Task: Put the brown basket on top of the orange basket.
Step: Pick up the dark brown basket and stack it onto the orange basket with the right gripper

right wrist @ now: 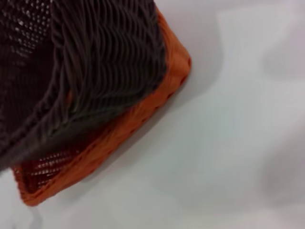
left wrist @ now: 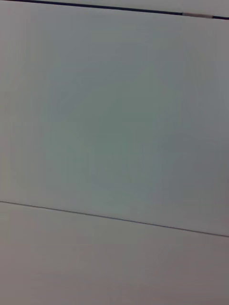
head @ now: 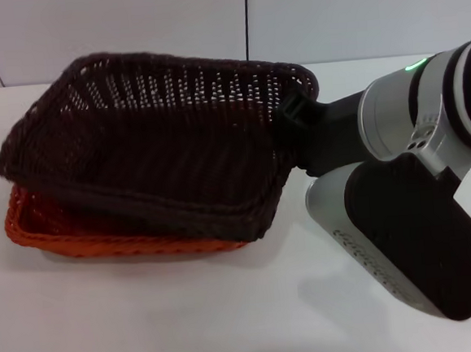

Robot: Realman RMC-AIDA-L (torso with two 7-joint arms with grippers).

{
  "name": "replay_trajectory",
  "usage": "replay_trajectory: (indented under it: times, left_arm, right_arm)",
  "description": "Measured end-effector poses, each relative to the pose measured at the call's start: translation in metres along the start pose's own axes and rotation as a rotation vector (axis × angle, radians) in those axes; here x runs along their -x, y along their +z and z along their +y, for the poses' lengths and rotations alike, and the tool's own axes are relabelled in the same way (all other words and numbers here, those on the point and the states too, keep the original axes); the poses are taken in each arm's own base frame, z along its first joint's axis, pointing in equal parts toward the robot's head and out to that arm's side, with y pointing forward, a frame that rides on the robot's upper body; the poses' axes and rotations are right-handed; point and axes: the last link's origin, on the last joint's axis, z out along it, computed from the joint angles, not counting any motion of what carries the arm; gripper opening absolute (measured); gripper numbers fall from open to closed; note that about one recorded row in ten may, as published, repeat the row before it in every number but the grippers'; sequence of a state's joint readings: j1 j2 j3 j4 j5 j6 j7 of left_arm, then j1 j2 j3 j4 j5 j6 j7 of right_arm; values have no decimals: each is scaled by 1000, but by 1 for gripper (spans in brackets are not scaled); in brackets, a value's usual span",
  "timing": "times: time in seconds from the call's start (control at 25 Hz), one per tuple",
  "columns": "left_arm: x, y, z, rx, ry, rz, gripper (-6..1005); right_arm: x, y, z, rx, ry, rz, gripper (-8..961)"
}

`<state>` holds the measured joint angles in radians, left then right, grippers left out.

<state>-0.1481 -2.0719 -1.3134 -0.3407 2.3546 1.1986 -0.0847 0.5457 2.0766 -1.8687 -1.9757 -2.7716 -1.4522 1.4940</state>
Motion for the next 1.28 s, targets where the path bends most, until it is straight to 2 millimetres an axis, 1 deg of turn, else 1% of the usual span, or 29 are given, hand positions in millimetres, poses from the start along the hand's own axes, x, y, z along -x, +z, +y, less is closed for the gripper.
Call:
replay_trajectory:
  times: [0.28, 0.56, 0.76, 0.96, 1.16, 1.28]
  left_arm:
    - [1, 1, 5, 21, -4, -5, 810]
    - [0, 5, 11, 36, -8, -2, 810]
    - [0, 5, 12, 40, -9, -1, 810]
    - [1, 4, 11, 39, -6, -4, 810]
    - [1, 3, 11, 39, -5, -6, 810]
    - [1, 4, 12, 42, -6, -10, 810]
  right_arm:
    - [-13, 13, -2, -33, 19, 32, 256]
    - [-12, 18, -11, -97, -16, 35, 266]
    - [-11, 27, -13, -94, -42, 33, 273]
    - [-13, 37, -11, -88, -47, 46, 280]
    - [-12, 46, 1, -123, -51, 85, 288]
    - [-10, 48, 4, -134, -29, 103, 292]
